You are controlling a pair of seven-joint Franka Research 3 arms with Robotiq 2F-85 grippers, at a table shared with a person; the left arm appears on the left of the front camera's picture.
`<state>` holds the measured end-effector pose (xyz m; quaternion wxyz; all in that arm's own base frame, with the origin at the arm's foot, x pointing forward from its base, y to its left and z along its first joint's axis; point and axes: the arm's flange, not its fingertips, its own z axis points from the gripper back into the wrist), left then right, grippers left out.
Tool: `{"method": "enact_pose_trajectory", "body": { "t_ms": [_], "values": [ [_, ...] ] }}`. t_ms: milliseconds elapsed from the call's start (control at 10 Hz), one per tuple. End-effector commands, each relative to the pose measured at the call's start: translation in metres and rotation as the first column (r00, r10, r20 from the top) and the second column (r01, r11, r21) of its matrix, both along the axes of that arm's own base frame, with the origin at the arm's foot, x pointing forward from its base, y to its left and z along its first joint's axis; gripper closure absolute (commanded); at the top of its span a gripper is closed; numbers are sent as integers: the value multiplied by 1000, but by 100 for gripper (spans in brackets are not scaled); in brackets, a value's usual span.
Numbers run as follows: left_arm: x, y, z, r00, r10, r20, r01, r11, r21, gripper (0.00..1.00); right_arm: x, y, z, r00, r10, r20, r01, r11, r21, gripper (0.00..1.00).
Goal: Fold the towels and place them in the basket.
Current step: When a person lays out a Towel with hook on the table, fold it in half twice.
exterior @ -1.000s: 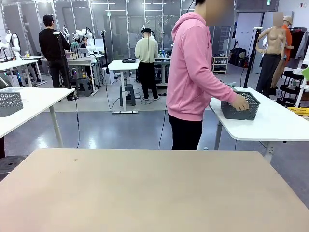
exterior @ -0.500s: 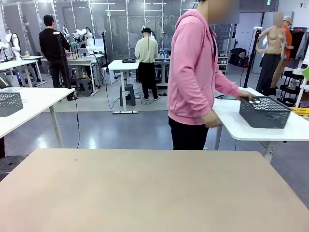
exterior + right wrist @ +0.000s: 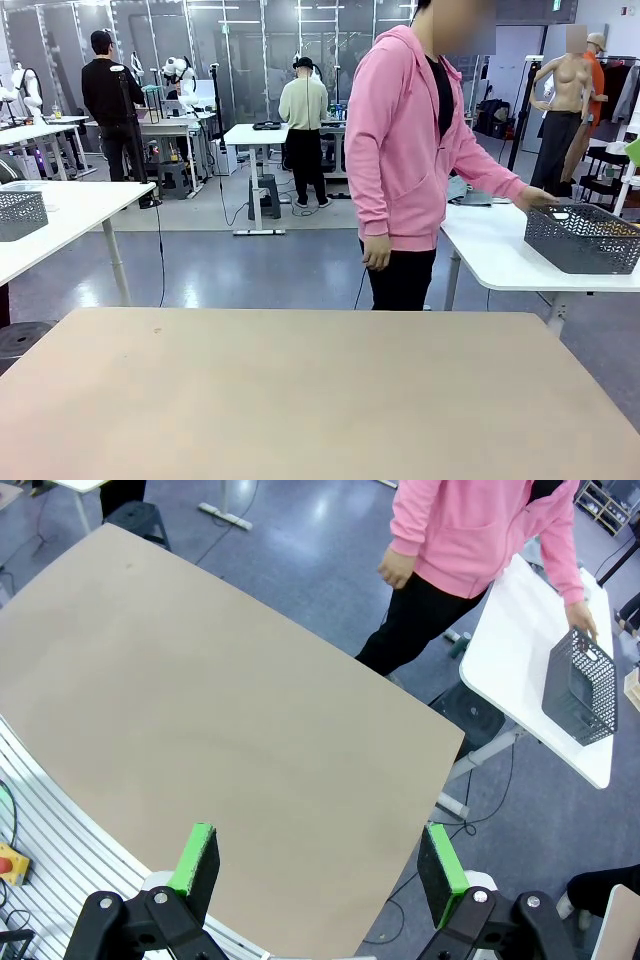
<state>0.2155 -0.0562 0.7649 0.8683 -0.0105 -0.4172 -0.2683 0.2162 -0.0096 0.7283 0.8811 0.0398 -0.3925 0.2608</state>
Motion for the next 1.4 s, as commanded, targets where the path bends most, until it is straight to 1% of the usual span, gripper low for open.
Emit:
{"method": "enact_pose_trajectory", "body": {
  "t_ms": [0, 1300],
  "values": [
    [0, -2, 2, 1000, -2, 8, 2, 1000, 0, 0, 0, 1, 1, 1000, -7, -3, 7, 1000, 8, 0],
    [0, -2, 2, 1000, -2, 8, 2, 1000, 0, 0, 0, 1, 1, 1000, -7, -3, 7, 1000, 8, 0]
  ]
}}
